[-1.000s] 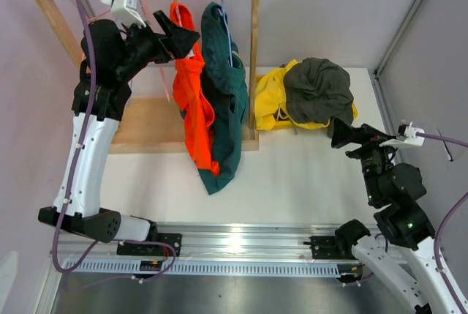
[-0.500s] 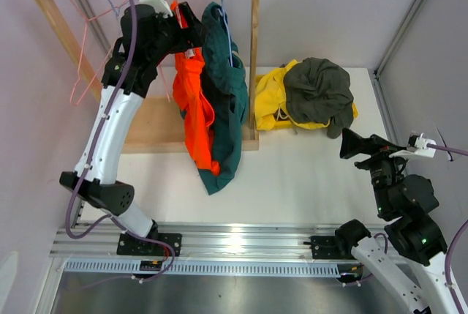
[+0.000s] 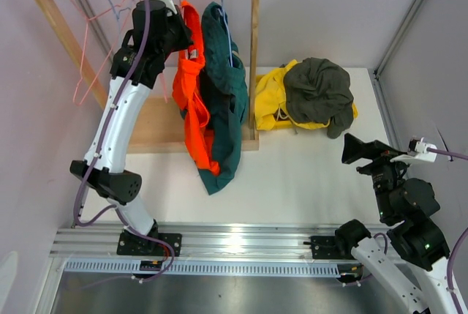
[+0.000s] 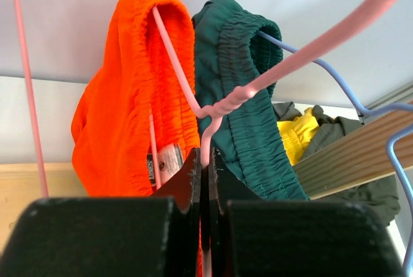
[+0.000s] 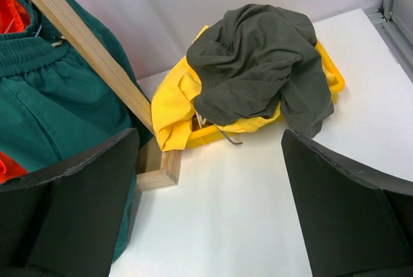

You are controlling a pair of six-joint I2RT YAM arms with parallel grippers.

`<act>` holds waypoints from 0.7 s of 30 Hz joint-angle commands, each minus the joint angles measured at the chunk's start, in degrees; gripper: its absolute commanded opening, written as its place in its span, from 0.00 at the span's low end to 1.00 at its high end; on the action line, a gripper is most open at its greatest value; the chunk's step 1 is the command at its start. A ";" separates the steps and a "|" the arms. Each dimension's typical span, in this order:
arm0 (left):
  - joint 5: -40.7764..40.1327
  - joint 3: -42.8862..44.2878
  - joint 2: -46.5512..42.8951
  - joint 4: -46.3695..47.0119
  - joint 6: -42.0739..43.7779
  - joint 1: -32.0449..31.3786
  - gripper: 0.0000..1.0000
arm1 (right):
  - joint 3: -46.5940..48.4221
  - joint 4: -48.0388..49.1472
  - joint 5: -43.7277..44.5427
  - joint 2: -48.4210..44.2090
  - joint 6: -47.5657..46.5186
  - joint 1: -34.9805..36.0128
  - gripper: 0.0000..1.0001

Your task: Remove the shorts from the hanger

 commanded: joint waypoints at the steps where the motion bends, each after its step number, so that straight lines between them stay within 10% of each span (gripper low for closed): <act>1: -1.85 5.57 -0.19 -0.28 0.73 -0.62 0.00 | 1.99 0.08 -0.27 -0.45 -0.45 0.23 0.99; 12: 0.17 14.28 -4.76 -4.33 1.26 -1.94 0.00 | 11.64 11.59 -29.53 21.59 1.14 2.25 0.99; 21: 1.05 8.05 -9.85 -3.81 0.82 -1.94 0.00 | 38.76 10.56 -6.44 50.41 -11.51 36.85 0.99</act>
